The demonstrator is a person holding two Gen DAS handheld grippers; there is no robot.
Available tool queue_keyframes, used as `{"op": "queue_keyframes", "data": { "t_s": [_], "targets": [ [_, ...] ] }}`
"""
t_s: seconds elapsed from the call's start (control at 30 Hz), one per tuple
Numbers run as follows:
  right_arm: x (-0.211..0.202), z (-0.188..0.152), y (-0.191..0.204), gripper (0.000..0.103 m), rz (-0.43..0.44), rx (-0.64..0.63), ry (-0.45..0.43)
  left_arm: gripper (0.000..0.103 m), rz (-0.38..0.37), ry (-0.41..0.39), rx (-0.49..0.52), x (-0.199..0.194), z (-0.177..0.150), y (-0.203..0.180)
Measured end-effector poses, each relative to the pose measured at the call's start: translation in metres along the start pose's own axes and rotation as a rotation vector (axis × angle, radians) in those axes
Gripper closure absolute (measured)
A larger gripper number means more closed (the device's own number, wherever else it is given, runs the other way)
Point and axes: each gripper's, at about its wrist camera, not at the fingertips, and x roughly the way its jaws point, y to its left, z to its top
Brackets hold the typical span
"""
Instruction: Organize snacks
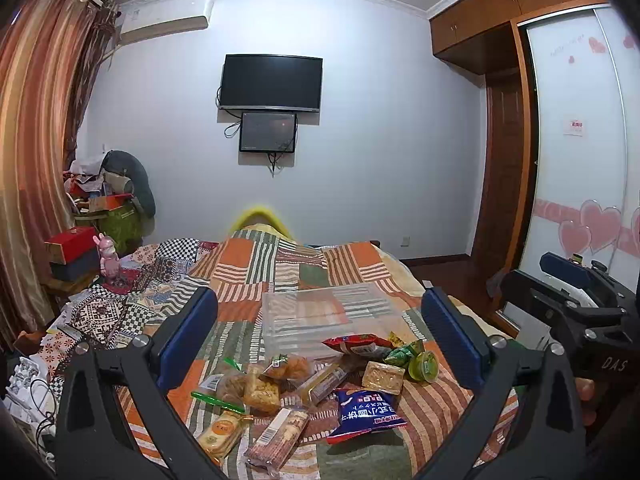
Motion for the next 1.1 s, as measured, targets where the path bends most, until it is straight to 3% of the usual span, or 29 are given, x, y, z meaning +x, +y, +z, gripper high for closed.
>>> {"op": "queue_keyframes", "data": {
  "t_s": [1.1],
  "targets": [
    [-0.006,0.0007,0.0036,0.0,-0.011,0.002,-0.02,0.0,-0.008,-0.009,0.015,-0.0011,0.0004,-0.0057]
  ]
}}
